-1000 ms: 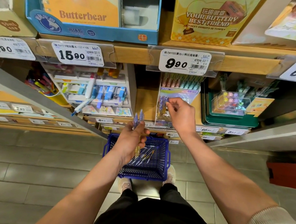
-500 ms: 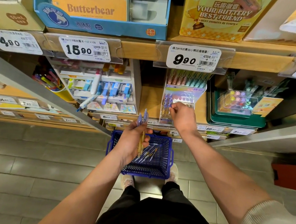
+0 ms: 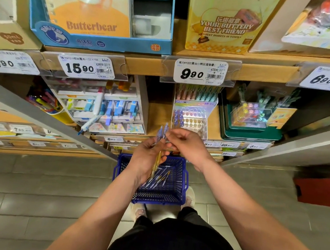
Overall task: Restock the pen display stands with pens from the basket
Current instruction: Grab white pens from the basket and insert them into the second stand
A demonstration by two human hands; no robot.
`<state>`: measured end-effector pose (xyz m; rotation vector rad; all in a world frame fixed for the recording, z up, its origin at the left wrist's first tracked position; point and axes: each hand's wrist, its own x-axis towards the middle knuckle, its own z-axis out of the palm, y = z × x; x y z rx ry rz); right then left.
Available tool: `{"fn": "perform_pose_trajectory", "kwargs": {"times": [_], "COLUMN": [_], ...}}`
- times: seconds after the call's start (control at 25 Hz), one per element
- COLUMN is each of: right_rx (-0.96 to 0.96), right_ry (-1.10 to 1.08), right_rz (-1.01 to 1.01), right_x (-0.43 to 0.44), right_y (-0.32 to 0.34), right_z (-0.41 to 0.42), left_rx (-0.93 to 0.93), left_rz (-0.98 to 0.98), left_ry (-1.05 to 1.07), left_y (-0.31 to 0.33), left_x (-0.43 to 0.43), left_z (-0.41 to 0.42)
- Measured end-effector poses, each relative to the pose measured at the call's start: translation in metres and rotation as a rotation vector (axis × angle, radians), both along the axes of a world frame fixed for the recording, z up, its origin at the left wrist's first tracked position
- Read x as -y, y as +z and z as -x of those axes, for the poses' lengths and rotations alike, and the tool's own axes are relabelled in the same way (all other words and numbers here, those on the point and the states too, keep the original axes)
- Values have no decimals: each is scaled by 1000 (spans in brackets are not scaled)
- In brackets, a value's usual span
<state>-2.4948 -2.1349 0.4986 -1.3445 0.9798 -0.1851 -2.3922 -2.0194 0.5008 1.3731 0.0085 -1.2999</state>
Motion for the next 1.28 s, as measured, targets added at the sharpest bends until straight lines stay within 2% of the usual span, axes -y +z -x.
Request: {"fn": "perform_pose_trajectory", "kwargs": {"times": [0.12, 0.24, 0.32, 0.4, 0.48, 0.6, 0.68, 0.76, 1.16, 1.28], "right_rx": [-24, -44, 17, 84, 128, 48, -22, -53, -141, -230], "right_ry": [-49, -38, -67, -165, -315, -409, -359, -288, -74, 6], "right_rz": [51, -9, -85, -76, -4, 258, 460, 561, 659, 634], "right_x": [1, 3, 9, 21, 35, 44, 40, 34, 26, 27], "right_y": [2, 1, 4, 8, 8, -1, -10, -19, -44, -53], "right_z": [1, 4, 7, 11, 14, 12, 7, 3, 1, -3], "left_rx": [-32, 0, 2, -14, 2, 37, 0, -48, -24, -22], "left_rz": [18, 11, 12, -7, -53, -94, -85, -65, -58, -56], "left_ry": [-7, -49, -79, -80, -67, -54, -39, -19, 16, 36], "left_y": [-3, -7, -9, -10, -10, -9, -7, -4, -3, -2], "left_x": [1, -1, -4, -7, -9, -7, -6, -5, -14, -14], "left_z": [1, 2, 0, -3, -7, -11, -13, -15, -14, -15]}}
